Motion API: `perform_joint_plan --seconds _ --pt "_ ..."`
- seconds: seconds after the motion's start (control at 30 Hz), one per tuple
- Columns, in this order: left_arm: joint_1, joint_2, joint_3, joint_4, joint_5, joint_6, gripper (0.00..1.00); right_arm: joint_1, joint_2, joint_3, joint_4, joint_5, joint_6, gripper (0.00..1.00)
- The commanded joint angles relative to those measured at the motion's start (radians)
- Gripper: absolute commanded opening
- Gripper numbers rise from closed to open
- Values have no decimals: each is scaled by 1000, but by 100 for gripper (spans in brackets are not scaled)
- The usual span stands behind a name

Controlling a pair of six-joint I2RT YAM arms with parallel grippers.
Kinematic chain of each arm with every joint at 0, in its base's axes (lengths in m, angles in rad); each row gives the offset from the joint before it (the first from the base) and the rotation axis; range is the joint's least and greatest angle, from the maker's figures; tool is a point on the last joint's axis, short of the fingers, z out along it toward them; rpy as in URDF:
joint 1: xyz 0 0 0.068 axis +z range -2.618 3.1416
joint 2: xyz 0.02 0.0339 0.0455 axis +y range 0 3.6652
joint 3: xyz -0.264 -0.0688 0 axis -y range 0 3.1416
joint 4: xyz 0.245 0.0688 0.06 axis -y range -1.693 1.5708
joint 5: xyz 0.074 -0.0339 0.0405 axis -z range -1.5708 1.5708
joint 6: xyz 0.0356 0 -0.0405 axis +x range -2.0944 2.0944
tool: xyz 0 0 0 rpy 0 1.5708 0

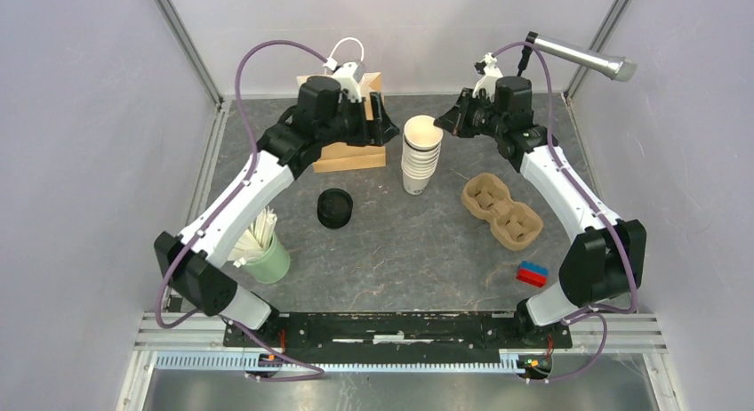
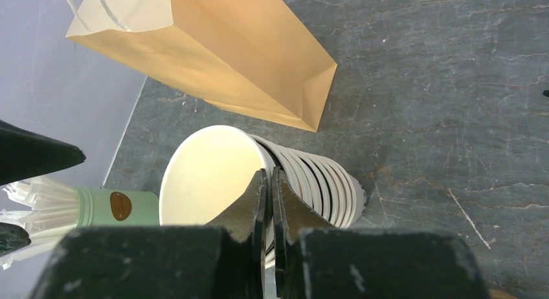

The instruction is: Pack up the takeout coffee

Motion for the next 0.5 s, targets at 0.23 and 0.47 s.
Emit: perform_joint_plan --seconds 0.23,0.47 --pt "-63 225 264 -38 -130 -53 69 45 -65 10 27 32 -38 0" --pt "-76 268 286 -31 -92 -45 66 45 -62 64 12 74 -64 0"
